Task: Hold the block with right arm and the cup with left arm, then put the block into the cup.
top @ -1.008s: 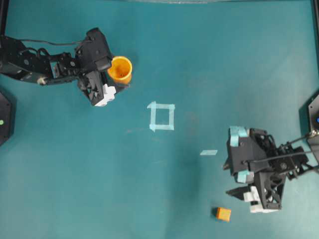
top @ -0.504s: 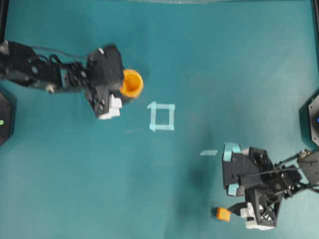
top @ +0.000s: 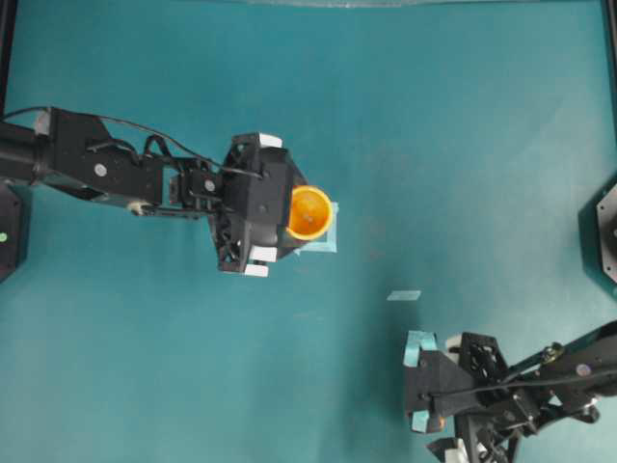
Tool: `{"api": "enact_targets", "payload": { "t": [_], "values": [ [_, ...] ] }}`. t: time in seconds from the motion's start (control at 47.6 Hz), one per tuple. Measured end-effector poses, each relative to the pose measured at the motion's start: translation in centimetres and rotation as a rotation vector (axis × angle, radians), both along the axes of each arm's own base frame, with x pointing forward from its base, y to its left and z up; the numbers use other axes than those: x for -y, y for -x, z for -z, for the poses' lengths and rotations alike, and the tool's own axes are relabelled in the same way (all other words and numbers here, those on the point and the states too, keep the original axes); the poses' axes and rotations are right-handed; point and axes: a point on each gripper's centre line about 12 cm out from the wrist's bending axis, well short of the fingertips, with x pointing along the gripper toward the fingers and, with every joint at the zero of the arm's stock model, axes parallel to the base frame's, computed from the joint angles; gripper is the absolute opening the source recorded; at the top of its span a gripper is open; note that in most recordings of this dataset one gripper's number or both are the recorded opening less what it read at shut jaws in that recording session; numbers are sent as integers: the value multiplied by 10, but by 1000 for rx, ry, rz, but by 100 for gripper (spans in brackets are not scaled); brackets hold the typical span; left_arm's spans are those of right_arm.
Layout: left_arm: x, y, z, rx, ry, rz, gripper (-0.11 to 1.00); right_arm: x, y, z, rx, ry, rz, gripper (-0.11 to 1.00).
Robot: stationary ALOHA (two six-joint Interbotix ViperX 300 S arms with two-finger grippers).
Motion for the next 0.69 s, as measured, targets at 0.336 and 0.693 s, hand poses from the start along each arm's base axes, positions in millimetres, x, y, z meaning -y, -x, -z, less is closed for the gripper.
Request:
{"api": "enact_targets", "payload": {
  "t": [0.336, 0.693],
  "values": [
    [11, -7, -2, 6, -7, 33, 68, 8, 4, 11, -34, 123, -64, 66],
    [11, -7, -2, 3, -9, 34, 68, 6, 2, 28, -53, 134, -69, 63]
  ]
}}
